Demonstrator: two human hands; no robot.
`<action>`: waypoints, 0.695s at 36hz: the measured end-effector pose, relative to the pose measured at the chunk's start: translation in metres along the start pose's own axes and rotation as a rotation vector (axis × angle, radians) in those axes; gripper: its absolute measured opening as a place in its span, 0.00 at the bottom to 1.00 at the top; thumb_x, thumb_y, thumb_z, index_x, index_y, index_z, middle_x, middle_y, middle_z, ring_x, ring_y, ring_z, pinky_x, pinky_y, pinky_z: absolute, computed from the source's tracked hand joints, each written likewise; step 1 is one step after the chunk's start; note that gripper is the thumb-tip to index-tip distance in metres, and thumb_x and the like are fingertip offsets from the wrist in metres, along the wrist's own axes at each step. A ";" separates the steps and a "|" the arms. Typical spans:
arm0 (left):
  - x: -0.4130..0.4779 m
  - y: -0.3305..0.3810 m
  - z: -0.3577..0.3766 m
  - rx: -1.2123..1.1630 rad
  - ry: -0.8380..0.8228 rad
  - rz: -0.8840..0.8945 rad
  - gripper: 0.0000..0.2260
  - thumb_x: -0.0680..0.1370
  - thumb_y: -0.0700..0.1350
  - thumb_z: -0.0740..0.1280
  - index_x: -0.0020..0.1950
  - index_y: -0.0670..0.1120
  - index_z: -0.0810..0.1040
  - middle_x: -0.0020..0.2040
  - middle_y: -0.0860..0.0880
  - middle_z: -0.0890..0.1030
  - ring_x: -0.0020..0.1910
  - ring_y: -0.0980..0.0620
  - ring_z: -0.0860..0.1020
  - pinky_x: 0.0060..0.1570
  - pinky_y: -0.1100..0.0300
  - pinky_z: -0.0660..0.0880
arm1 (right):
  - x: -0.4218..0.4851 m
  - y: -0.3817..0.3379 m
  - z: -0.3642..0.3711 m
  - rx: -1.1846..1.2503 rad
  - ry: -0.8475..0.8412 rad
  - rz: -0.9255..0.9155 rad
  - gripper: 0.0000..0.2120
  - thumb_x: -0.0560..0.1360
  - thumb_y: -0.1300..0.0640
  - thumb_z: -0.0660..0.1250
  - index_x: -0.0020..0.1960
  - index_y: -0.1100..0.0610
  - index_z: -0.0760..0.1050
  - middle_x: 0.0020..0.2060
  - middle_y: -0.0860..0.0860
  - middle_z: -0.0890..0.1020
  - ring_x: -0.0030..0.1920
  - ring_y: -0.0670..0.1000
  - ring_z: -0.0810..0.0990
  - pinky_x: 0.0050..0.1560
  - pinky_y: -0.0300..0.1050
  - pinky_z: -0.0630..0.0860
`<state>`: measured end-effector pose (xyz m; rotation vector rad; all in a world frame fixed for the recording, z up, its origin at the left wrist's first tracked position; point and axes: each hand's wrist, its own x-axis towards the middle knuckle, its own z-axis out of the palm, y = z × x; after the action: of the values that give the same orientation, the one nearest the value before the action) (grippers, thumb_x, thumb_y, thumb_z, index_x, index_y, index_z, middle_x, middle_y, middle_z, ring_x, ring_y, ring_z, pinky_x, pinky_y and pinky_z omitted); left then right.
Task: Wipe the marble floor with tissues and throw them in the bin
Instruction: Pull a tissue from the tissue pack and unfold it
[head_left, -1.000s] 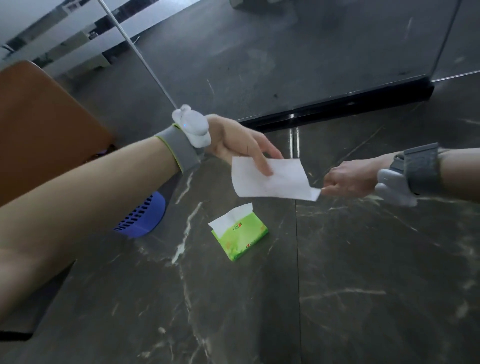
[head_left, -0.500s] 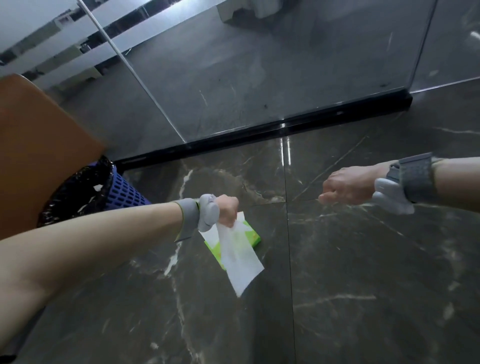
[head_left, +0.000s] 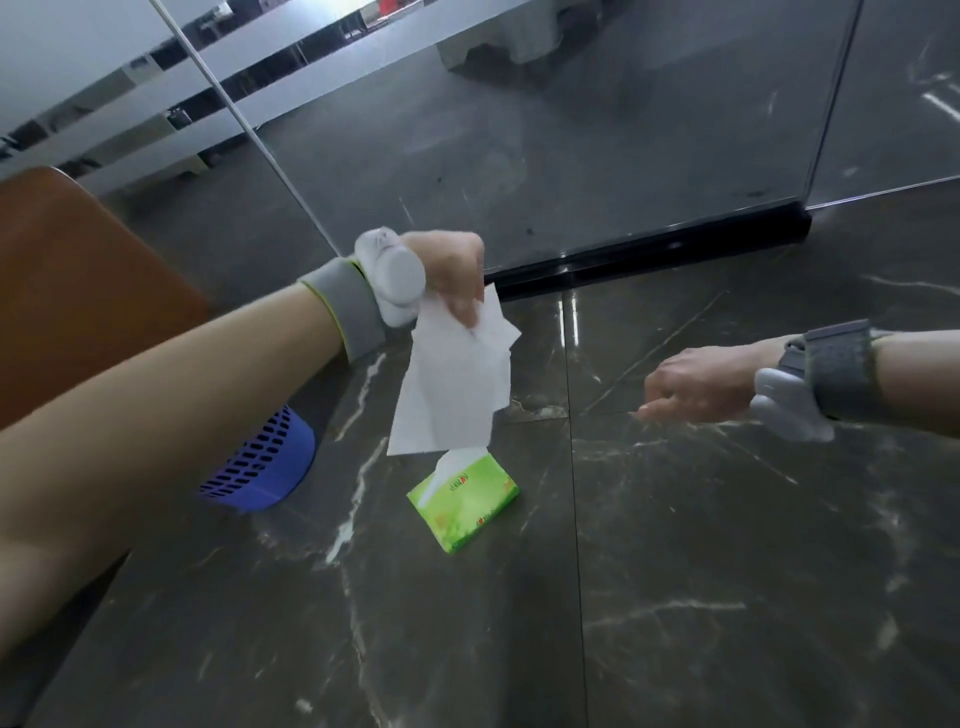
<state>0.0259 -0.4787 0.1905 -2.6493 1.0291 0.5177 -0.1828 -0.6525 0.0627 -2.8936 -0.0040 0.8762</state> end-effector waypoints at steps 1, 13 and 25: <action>-0.004 0.002 -0.005 -0.062 -0.011 0.055 0.06 0.71 0.38 0.78 0.45 0.37 0.85 0.36 0.47 0.81 0.28 0.54 0.77 0.27 0.69 0.73 | -0.002 0.000 -0.001 0.030 0.012 0.003 0.25 0.84 0.39 0.54 0.62 0.57 0.79 0.58 0.53 0.83 0.58 0.54 0.81 0.63 0.53 0.77; -0.016 0.059 0.000 -0.458 0.016 0.321 0.06 0.76 0.40 0.76 0.50 0.40 0.85 0.43 0.46 0.83 0.41 0.50 0.82 0.44 0.55 0.81 | -0.009 0.002 -0.012 0.816 0.479 0.033 0.57 0.60 0.40 0.84 0.80 0.45 0.55 0.65 0.44 0.76 0.66 0.49 0.76 0.59 0.40 0.69; -0.014 0.072 0.013 -0.669 0.160 0.413 0.10 0.77 0.46 0.77 0.50 0.40 0.85 0.43 0.44 0.80 0.40 0.51 0.80 0.42 0.54 0.78 | -0.016 -0.001 -0.018 0.979 0.820 0.110 0.43 0.58 0.48 0.86 0.65 0.46 0.65 0.49 0.45 0.83 0.53 0.51 0.82 0.52 0.49 0.79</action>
<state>-0.0364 -0.5172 0.1769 -3.0769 1.7230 0.8743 -0.1859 -0.6545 0.0869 -2.0821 0.4967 -0.3182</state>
